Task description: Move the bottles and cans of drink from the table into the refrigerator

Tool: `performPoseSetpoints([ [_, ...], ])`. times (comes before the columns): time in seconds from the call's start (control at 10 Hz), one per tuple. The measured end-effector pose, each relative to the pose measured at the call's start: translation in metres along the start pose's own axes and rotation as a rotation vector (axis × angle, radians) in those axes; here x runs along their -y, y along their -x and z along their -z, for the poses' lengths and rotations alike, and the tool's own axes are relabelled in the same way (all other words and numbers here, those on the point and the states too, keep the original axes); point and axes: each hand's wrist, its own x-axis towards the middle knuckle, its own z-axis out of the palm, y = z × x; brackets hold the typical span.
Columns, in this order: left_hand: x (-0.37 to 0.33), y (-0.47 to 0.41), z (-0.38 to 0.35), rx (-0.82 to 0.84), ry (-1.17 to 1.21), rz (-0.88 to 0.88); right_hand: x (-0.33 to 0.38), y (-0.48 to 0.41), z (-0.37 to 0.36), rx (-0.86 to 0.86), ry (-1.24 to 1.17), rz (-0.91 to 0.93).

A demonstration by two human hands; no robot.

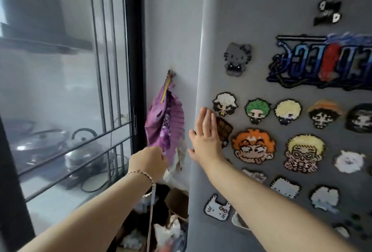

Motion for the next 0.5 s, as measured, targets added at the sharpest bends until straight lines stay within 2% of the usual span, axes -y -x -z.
performPoseSetpoints([
  [0.2, 0.000, -0.012, 0.003, 0.029, -0.013, -0.036, 0.002, -0.025, -0.013, 0.172, 0.122, -0.052],
  [0.3, 0.011, -0.008, 0.016, 0.046, -0.024, -0.067, -0.001, -0.019, -0.005, 0.214, 0.080, 0.028],
  [0.4, 0.017, 0.005, 0.027, 0.053, 0.001, -0.100, -0.013, -0.004, 0.017, 0.264, -0.109, 0.154],
  [0.5, 0.027, 0.022, 0.036, 0.074, 0.015, -0.163, -0.019, 0.026, 0.050, 0.388, -0.261, 0.260],
])
